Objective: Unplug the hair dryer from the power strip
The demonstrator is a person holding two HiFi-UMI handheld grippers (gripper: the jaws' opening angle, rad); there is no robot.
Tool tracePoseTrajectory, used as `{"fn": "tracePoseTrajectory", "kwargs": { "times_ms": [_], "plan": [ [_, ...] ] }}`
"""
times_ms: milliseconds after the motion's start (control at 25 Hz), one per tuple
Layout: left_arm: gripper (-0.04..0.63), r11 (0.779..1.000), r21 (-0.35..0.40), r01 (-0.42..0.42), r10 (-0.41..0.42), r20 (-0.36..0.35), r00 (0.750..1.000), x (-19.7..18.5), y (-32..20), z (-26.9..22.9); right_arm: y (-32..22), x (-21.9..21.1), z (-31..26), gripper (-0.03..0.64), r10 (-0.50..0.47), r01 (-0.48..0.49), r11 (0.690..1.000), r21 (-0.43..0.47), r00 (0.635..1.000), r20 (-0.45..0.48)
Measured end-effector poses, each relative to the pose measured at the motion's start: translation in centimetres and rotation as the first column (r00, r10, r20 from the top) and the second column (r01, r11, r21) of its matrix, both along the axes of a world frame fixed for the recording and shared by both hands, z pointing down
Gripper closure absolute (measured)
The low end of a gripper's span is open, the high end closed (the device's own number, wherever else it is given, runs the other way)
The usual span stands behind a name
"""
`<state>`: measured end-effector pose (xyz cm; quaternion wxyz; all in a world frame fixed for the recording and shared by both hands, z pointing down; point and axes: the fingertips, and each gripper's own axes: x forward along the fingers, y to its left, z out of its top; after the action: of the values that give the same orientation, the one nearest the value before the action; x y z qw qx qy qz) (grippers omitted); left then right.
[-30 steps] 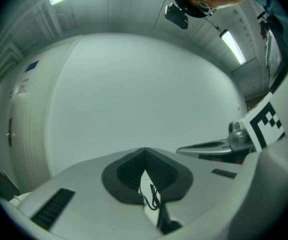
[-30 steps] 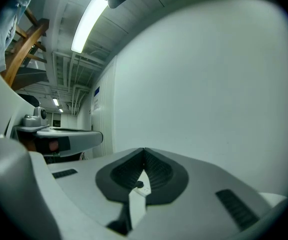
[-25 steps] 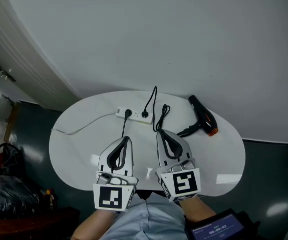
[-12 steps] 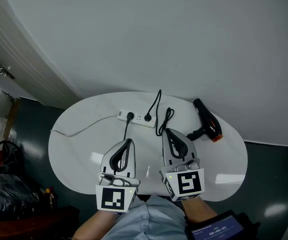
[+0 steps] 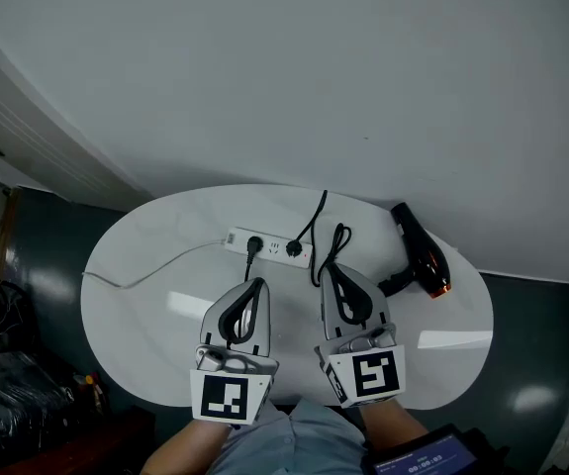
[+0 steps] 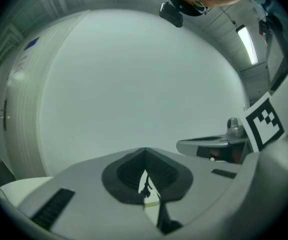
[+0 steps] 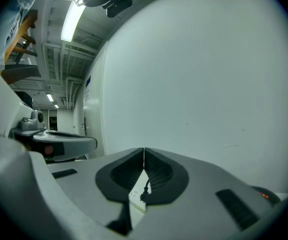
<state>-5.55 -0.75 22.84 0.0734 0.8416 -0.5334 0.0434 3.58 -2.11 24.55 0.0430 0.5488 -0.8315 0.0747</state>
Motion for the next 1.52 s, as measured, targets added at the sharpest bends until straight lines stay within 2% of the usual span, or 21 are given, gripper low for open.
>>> {"fn": "tracePoseTrajectory", "kwargs": {
  "times_ms": [320, 600, 1040, 1360, 1520],
  "plan": [
    [0.598, 0.995, -0.101, -0.021, 0.021, -0.004, 1.000, 0.4, -4.0, 4.2, -3.2, -0.5, 3.6, 0.615, 0.001, -0.001, 0.998, -0.056, 1.000, -0.003],
    [0.598, 0.979, -0.199, -0.034, 0.034, -0.002, 0.999, 0.5, -5.5, 8.4, -4.5, -1.2, 7.0, 0.615, -0.002, 0.001, 0.992, -0.123, 1.000, -0.004],
    [0.597, 0.938, -0.341, -0.061, 0.050, -0.041, 0.998, 0.8, -7.1, 13.4, -5.4, -1.4, 11.3, 0.615, 0.005, -0.008, 0.975, -0.223, 1.000, -0.013],
    [0.598, 0.912, -0.404, -0.066, 0.053, -0.043, 0.998, 1.5, -7.6, 15.0, -6.0, -1.4, 12.6, 0.615, 0.013, -0.013, 0.968, -0.250, 1.000, -0.001],
    [0.597, 0.890, -0.447, -0.093, 0.078, -0.051, 0.996, 1.7, -7.3, 15.4, -6.2, -1.5, 12.8, 0.615, 0.011, -0.010, 0.969, -0.248, 1.000, 0.001]
  ]
}}
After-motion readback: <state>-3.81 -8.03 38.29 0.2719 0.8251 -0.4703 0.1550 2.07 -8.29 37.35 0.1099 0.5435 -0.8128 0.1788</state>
